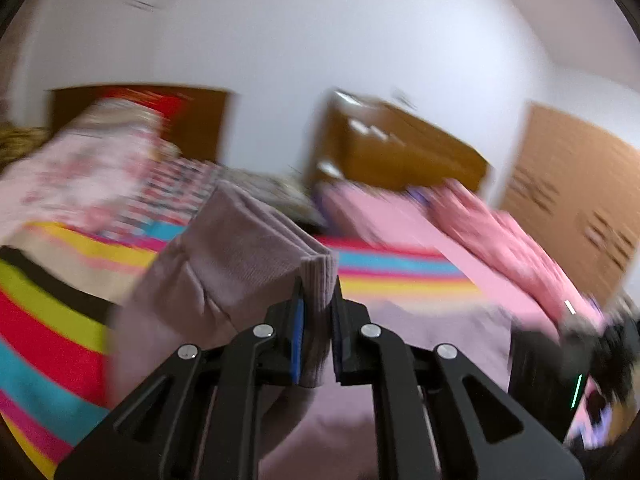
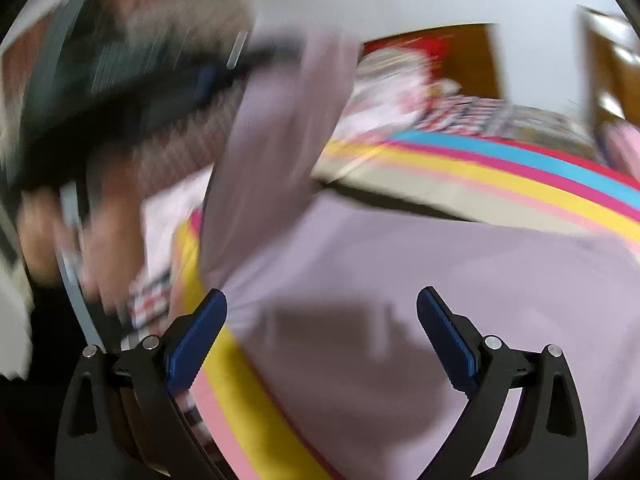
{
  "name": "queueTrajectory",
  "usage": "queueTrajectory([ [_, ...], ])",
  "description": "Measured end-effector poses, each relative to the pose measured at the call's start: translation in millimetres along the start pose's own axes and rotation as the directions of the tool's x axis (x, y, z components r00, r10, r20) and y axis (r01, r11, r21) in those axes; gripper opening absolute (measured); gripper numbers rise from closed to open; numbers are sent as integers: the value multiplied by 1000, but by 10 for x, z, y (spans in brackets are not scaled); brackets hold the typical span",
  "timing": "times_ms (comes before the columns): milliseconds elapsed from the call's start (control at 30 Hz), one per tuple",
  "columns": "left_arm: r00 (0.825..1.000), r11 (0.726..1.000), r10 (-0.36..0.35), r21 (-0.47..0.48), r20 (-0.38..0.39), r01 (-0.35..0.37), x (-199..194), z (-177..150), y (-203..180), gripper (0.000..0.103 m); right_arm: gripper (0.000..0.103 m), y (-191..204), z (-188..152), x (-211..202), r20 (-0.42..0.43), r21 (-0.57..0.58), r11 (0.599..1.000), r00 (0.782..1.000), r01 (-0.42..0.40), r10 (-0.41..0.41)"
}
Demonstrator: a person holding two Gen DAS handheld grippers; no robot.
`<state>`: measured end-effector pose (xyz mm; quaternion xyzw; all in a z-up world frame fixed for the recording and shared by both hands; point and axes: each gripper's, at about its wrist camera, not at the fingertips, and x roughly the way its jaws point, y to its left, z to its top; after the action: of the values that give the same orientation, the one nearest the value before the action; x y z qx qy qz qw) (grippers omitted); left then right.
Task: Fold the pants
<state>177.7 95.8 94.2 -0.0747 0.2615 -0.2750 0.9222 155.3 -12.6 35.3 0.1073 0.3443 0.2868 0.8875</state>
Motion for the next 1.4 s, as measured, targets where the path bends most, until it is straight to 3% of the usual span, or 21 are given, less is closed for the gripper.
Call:
queueTrajectory([
  [67,993,996,-88,27,-84,91,309,-267,-299,10,94,-358,-56,-386,60,100,993,996,55,-61],
  [133,972,984,-143,78,-189,159,628,-598,-634,10,94,-675,-128,-741,95,194,971,983,139,-160],
  [233,954,974,-69,188,-293,128,959,-1042,-918,11,94,-1060,-240,-1162,120,308,930,961,203,-249],
  [333,940,980,-99,131,-327,149,998,-1190,-784,17,94,-1215,-288,-1299,133,371,912,963,173,-236],
  [367,933,979,-165,60,-320,193,926,-1159,-672,30,94,-1238,-306,-1301,136,390,909,967,149,-217],
  [400,930,976,-201,23,-309,218,870,-1145,-623,53,94,-1244,-319,-1280,135,401,907,971,129,-198],
  [433,939,972,-229,-16,-256,233,710,-1084,-527,67,94,-1252,-334,-1243,127,410,905,976,109,-175],
  [467,958,976,-215,-25,-189,214,524,-1037,-430,90,94,-1250,-345,-1151,105,415,905,983,94,-151],
  [500,970,980,-200,-28,-139,198,395,-985,-424,98,94,-1230,-348,-1065,81,416,905,988,86,-131],
  [567,988,989,-145,-46,-51,142,95,-912,-228,99,94,-1165,-359,-849,13,417,907,998,53,-64],
  [667,1000,996,8,-93,-15,-9,-172,-930,99,101,94,-970,-427,-516,-99,409,912,995,20,23],
  [767,994,981,106,-159,-17,-107,-388,-1079,374,101,94,-777,-466,-264,-219,358,932,976,63,18],
  [900,985,960,174,-222,-9,-172,-662,-1326,539,101,95,-646,-424,-122,-268,347,935,963,72,25],
  [1067,970,957,241,-161,-27,-242,-625,-1499,485,101,95,-564,-237,165,-353,310,943,936,121,-4],
  [1233,953,950,299,-81,-39,-301,-708,-1629,458,101,95,-626,-64,356,-369,317,939,929,131,-6],
  [1300,947,944,318,-70,-50,-321,-752,-1664,473,101,84,-637,-47,350,-360,313,939,933,138,-17],
  [1367,940,938,337,-65,-61,-341,-793,-1718,507,101,42,-689,-101,282,-354,302,938,933,172,-57],
  [1400,936,935,345,-65,-64,-349,-805,-1730,519,101,32,-751,-121,241,-345,325,930,937,172,-53],
])
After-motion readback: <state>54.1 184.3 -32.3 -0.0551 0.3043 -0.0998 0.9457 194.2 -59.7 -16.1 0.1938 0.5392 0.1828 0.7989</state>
